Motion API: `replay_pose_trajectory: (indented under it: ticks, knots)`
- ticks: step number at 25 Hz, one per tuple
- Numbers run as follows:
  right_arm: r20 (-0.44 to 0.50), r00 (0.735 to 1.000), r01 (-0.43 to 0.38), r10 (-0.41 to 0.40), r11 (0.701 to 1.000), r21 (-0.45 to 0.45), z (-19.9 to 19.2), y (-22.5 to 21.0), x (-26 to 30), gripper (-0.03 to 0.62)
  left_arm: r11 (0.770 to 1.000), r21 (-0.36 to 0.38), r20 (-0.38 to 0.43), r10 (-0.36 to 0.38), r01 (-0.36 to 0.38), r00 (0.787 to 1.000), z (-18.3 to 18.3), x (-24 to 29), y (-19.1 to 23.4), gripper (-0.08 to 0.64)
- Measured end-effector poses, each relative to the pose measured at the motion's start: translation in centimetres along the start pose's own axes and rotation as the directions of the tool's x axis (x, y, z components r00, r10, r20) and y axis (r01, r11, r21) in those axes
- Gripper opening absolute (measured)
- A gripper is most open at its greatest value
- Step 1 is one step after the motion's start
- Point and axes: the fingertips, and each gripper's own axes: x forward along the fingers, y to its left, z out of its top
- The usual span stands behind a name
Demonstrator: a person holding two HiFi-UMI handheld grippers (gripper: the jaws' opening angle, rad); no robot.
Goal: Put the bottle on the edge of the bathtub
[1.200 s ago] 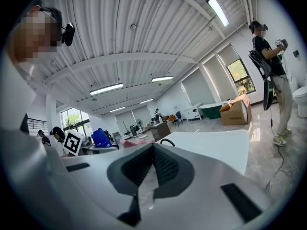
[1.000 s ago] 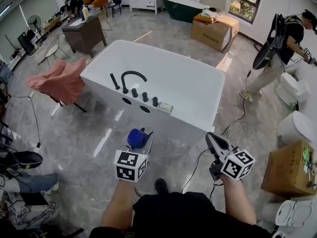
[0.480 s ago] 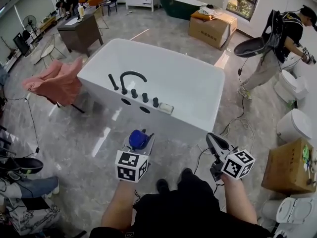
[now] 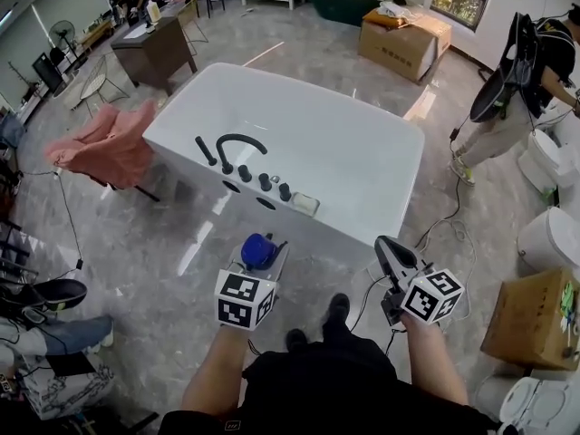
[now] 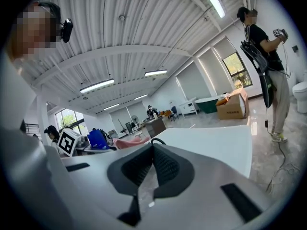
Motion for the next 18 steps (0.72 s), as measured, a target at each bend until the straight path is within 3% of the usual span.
replay_pose_trajectory:
  ticks: [9, 18]
  knots:
    - [0.006, 0.998, -0.06, 0.06, 0.997, 0.046, 3.2, -8.2, 2.7, 0.011, 0.999, -0.01, -0.023, 0.046, -0.046, 0.999, 3.5, 7.3, -0.9, 0.146]
    - [-0.04, 0.995, -0.091, 0.094, 0.993, 0.07, 2.9, -11.8, 4.8, 0.011, 0.998, -0.026, -0.03, 0.047, -0.048, 0.998, 4.9, 11.7, -1.5, 0.146]
